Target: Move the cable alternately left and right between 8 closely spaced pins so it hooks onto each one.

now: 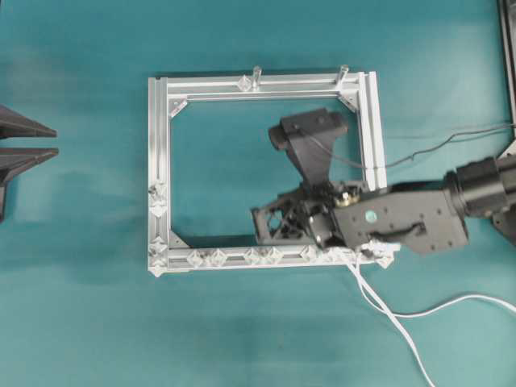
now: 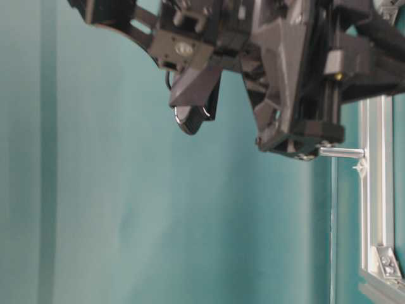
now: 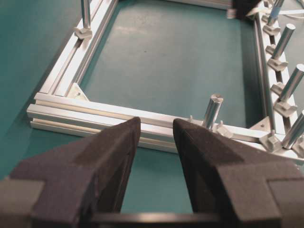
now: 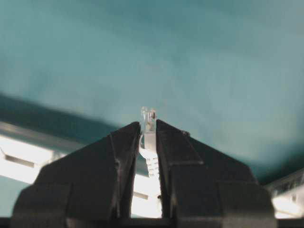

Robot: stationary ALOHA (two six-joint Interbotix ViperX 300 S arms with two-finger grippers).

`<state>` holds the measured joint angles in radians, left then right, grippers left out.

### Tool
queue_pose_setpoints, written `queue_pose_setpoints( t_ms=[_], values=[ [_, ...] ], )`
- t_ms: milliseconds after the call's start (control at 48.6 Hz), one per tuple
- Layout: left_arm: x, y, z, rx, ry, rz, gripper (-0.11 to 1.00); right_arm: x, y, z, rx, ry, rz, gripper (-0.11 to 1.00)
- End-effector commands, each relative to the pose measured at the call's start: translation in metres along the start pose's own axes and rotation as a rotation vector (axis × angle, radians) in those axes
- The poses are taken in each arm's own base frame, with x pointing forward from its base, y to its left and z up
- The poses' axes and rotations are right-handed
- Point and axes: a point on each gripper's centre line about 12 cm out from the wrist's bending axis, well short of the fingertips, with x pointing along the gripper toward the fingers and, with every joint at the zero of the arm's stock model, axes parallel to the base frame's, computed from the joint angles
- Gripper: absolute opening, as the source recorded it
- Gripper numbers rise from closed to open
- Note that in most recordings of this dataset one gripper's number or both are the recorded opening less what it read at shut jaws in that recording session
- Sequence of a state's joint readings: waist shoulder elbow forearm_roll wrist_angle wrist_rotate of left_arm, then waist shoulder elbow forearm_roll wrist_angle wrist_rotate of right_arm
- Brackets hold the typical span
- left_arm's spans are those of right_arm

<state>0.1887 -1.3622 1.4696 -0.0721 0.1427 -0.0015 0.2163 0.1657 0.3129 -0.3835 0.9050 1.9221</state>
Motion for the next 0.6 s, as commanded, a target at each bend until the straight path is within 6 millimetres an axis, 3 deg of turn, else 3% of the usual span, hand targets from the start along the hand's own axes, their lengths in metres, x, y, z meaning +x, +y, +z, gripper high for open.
queue_pose_setpoints(
  t_ms=[0,247,576],
  values=[
    [0.000,0.000,0.004,-0.001,-0.012,0.003,0.47,-0.015,0.008,-0.007,0.013,0.012,0.039,0.14],
    [0.000,0.000,0.004,-0.001,-0.014,0.003,0.47,-0.023,0.008,-0.029,0.054,0.031,0.056,0.14],
    [0.000,0.000,0.004,0.001,-0.012,0.003,0.47,-0.029,0.009,-0.042,0.068,0.043,0.070,0.14]
  ],
)
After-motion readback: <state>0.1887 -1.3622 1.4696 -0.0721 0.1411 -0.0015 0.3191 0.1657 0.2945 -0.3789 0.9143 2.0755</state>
